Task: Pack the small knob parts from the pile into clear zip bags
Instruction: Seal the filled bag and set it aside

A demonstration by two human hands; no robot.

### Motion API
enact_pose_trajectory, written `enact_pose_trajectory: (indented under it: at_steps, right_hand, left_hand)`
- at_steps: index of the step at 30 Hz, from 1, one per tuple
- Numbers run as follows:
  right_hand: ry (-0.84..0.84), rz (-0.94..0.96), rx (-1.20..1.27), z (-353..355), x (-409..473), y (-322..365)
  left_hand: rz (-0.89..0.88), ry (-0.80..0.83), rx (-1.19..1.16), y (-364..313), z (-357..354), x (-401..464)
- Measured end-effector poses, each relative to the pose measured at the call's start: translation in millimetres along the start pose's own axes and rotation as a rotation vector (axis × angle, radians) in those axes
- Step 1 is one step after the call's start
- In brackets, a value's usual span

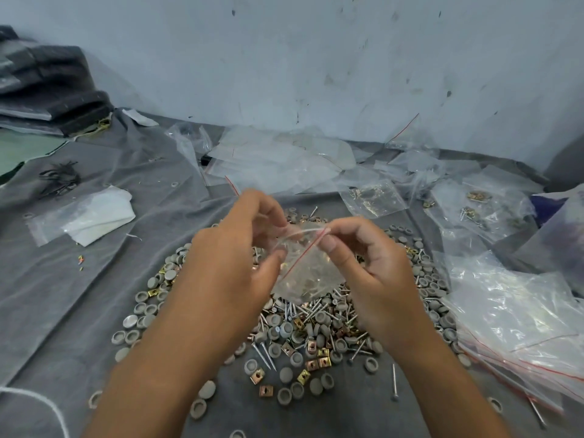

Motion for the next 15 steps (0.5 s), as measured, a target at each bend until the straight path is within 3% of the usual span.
enact_pose_trajectory:
  at_steps: [6,12,15]
  right_hand:
    - [-0.006,-0.078,0.161,1,-9,-3]
    - [-0.041,-0.071,0.153,-5,-10,-7]
    - [-0.08,-0.093,0.135,-8,-12,-10]
  left_hand:
    - [0.164,-0.094,-0.406,22,-8,2]
    - [0.205,-0.074,-0.541,29,-20,3]
    - [0.154,-0.026,-0.502,20,-26,1]
Point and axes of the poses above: each hand's wrist, its own x-axis towards the middle knuckle, its own z-axis out of the back of the hand, y = z × x, the point moved 6 cm from there along x, towards the middle knuckle, and after that the axes turned 1 degree about x, right-handed, at the moved point
